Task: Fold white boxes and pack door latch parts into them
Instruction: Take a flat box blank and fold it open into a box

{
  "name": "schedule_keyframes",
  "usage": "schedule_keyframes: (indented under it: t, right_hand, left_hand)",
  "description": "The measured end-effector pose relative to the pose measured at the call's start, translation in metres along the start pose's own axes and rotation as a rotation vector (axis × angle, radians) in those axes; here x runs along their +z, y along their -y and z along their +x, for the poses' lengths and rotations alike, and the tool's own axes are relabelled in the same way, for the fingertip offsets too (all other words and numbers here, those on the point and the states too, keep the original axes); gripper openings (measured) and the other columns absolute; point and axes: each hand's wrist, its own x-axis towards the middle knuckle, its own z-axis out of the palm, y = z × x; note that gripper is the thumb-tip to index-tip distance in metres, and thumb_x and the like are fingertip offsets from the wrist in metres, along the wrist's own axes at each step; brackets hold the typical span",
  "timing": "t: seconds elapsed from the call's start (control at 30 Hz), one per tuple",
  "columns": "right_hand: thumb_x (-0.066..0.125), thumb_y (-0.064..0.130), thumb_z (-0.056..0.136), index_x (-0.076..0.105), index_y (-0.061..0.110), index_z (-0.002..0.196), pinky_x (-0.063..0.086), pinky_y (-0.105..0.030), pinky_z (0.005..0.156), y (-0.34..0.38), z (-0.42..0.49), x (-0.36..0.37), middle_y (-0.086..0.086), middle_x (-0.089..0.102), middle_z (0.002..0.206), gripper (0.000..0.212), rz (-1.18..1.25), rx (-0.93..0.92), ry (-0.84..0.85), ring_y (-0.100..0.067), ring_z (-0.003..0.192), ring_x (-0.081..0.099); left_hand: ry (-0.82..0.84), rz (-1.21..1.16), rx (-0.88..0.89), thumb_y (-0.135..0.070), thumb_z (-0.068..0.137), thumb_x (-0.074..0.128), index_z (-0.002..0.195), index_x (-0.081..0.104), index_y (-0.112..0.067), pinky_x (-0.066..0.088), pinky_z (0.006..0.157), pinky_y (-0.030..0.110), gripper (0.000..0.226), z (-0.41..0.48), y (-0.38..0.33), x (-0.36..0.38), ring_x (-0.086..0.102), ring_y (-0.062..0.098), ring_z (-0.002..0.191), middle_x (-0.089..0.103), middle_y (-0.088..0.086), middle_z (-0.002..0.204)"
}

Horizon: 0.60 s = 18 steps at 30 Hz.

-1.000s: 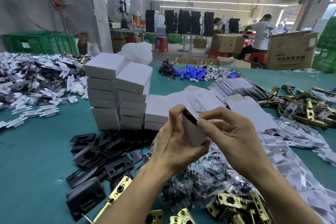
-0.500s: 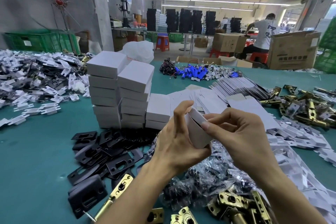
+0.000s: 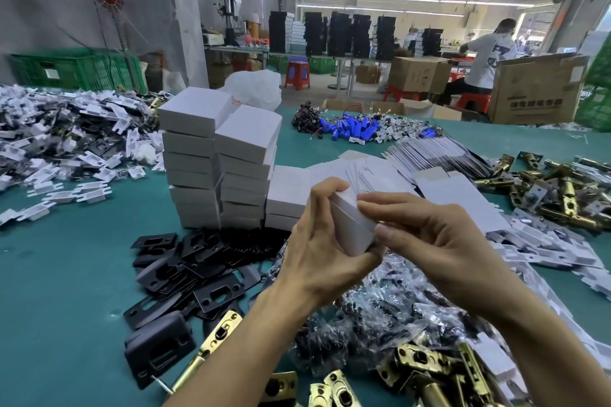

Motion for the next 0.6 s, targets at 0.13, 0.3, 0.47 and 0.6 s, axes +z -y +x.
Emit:
schedule_keyframes:
  t: [0.13,0.3,0.47,0.6]
  right_hand:
    - [0.069,0.019,0.074,0.075,0.019,0.096,0.057,-0.022,0.085,-0.003,0.002,0.001,0.006,0.075,0.106,0.023,0.100,-0.074,-0.128,-0.010,0.100,0.071]
    - [0.071,0.024,0.077,0.075,0.022,0.092,0.059,-0.023,0.079,-0.009,0.002,0.008,0.003,0.077,0.096,0.016,-0.027,-0.211,-0.240,-0.012,0.093,0.073]
    - [0.072,0.019,0.081,0.075,0.025,0.100,0.058,-0.023,0.080,-0.016,0.003,0.006,0.007,0.074,0.107,0.021,-0.124,-0.256,-0.186,-0.008,0.098,0.071]
    - [0.074,0.016,0.081,0.074,0.024,0.105,0.057,-0.021,0.085,-0.018,0.002,0.005,0.009,0.072,0.113,0.025,-0.156,-0.253,-0.135,-0.006,0.105,0.069]
  left_hand:
    - [0.019,-0.076,-0.022,-0.055,0.073,0.070,0.119,0.022,-0.048,0.047,0.051,0.021,0.066,0.001,-0.001,-0.001,0.060,0.014,0.066,0.053,-0.003,0.096]
    - [0.006,-0.100,-0.052,-0.056,0.071,0.071,0.112,0.025,-0.047,0.052,0.053,0.033,0.063,0.002,-0.002,-0.002,0.057,0.014,0.066,0.055,-0.002,0.092]
    - [0.004,-0.121,-0.070,-0.062,0.070,0.071,0.108,0.030,-0.044,0.049,0.053,0.035,0.059,0.003,-0.003,-0.001,0.052,0.010,0.066,0.054,-0.002,0.092]
    - [-0.001,-0.131,-0.065,-0.057,0.069,0.073,0.106,0.033,-0.044,0.048,0.058,0.028,0.056,0.004,-0.002,-0.003,0.053,0.004,0.072,0.055,-0.003,0.096]
